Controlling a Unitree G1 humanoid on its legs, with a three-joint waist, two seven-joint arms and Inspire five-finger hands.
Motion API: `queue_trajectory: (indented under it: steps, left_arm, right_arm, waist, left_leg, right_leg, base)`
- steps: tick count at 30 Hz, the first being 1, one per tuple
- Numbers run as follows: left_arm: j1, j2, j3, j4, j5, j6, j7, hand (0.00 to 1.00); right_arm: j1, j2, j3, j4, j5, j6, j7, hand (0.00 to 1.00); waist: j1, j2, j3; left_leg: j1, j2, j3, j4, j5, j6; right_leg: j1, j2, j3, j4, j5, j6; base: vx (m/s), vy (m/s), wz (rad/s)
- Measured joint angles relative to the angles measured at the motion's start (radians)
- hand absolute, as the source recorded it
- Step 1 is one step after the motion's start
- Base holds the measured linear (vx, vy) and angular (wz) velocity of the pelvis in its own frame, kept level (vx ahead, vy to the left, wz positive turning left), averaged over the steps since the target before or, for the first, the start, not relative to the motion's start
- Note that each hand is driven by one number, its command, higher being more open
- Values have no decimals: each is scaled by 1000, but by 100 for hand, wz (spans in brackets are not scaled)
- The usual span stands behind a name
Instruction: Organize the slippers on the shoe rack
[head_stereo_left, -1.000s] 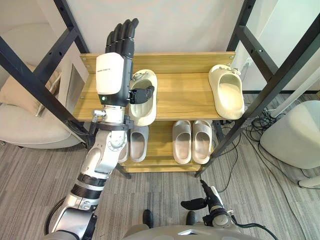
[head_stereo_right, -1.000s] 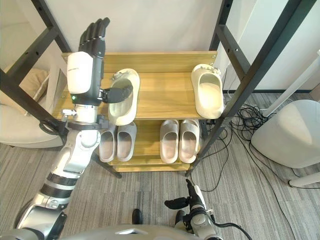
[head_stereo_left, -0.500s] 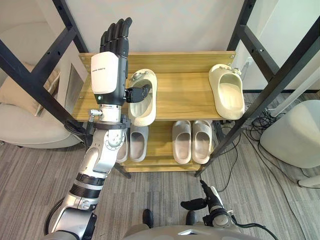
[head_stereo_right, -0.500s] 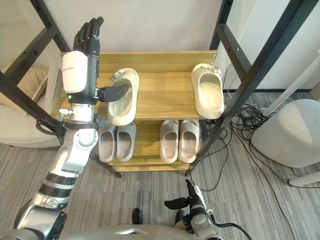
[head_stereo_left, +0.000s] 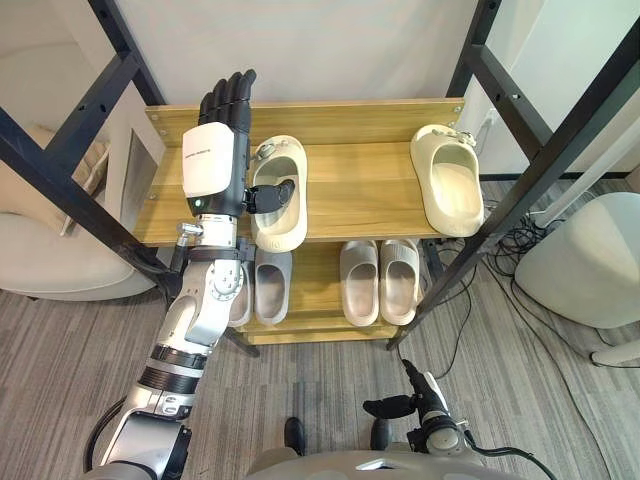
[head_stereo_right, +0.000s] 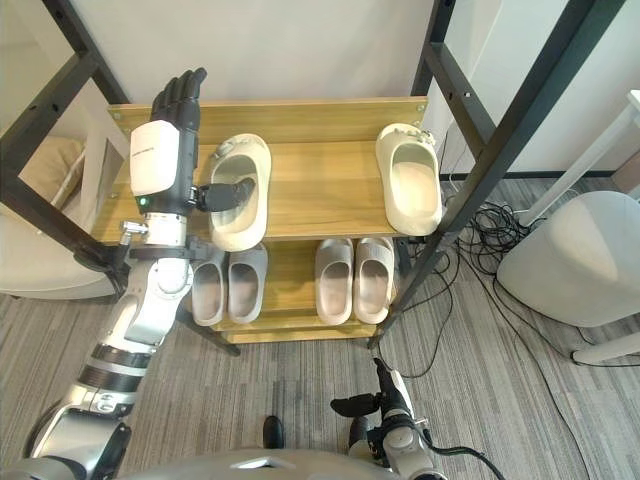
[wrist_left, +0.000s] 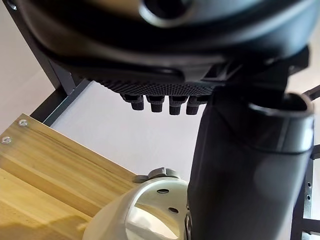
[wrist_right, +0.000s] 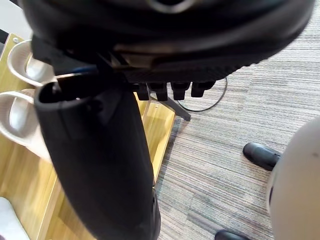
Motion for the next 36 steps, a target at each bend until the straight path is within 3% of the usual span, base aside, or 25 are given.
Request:
queue_trajectory:
  steps: [24, 36]
  left_arm:
    - [-23, 37, 53, 62, -4, 8, -24, 0]
    - [-27, 29, -3, 62, -14, -6, -33, 0]
  right_arm:
    - [-1, 3, -2, -3, 0, 0, 1, 100]
    - [-12, -4, -2, -2, 4, 10, 1, 100]
  waist:
    - [-7, 8, 6]
    - [-8, 29, 18]
  left_leg:
    - [26, -1, 46, 0, -11, 1]
    - [33, -7, 37, 0, -8, 5]
  right_leg:
    - [1, 0, 48, -1, 10, 2]
    - [11, -6, 40, -1, 11, 4]
  base:
    - [-12, 3, -6]
    - [-16, -1, 1]
